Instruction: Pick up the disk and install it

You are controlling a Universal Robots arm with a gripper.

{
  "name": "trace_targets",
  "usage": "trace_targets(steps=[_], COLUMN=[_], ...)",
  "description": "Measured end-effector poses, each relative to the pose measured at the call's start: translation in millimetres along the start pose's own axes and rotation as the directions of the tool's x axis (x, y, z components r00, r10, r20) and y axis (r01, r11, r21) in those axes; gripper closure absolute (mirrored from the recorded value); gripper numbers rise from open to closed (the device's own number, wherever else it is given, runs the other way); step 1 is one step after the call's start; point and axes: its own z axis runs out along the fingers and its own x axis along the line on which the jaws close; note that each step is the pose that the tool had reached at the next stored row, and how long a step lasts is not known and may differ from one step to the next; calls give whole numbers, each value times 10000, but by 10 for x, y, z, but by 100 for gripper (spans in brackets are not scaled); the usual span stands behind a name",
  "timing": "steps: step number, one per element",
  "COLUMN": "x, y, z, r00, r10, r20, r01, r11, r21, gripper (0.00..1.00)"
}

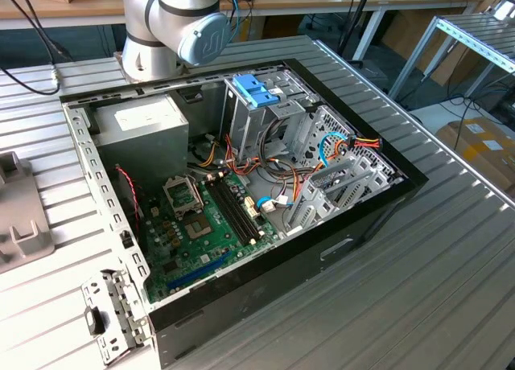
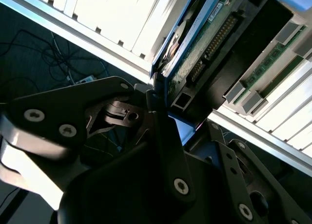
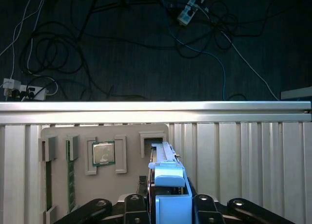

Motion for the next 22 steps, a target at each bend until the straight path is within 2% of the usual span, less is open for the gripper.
trace_targets(steps=[22], x=[-4], y=[3], z=[-74], r00=[9999], r10=[-5], r20=[127], r01=[5], r11=[10000], r21=[-1], gripper=[63])
